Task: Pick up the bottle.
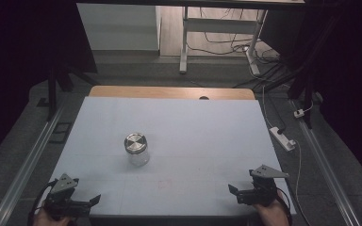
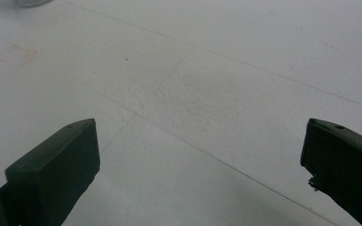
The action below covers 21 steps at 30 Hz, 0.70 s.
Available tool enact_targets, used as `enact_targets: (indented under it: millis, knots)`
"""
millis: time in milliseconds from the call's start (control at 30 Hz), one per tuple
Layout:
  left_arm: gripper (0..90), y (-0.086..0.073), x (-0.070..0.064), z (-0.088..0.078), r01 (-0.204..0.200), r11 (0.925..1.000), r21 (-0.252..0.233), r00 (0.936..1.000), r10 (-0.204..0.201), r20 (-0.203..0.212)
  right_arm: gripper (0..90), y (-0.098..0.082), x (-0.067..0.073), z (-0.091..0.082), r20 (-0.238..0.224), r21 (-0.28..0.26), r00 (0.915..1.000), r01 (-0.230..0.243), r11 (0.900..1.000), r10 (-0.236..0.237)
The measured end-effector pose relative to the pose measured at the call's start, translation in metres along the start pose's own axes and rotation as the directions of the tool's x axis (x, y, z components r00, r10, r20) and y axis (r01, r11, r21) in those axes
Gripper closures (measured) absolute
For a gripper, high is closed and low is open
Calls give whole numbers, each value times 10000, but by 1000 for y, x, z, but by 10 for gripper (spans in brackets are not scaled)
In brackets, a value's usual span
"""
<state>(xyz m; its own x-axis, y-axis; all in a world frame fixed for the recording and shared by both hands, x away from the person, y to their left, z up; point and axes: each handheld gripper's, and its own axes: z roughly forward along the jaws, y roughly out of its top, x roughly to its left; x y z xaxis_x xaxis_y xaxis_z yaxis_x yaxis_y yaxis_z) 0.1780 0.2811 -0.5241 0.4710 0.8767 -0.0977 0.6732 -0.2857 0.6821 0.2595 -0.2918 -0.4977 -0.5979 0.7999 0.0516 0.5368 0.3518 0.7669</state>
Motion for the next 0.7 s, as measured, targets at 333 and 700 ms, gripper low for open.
enact_targets:
  millis: [333, 700]
  knots:
    - [0, 0, 2, 1, 105, 9999, 130, 9998, -107, 187, 0, 1, 0, 1, -361, 74, 9993, 108, 9999, -106]
    - [0, 1, 3, 2, 187, 9995, 254, 9992, -195, 347, 0, 1, -1, 2, -619, 167, 9981, 36, 9999, -26]
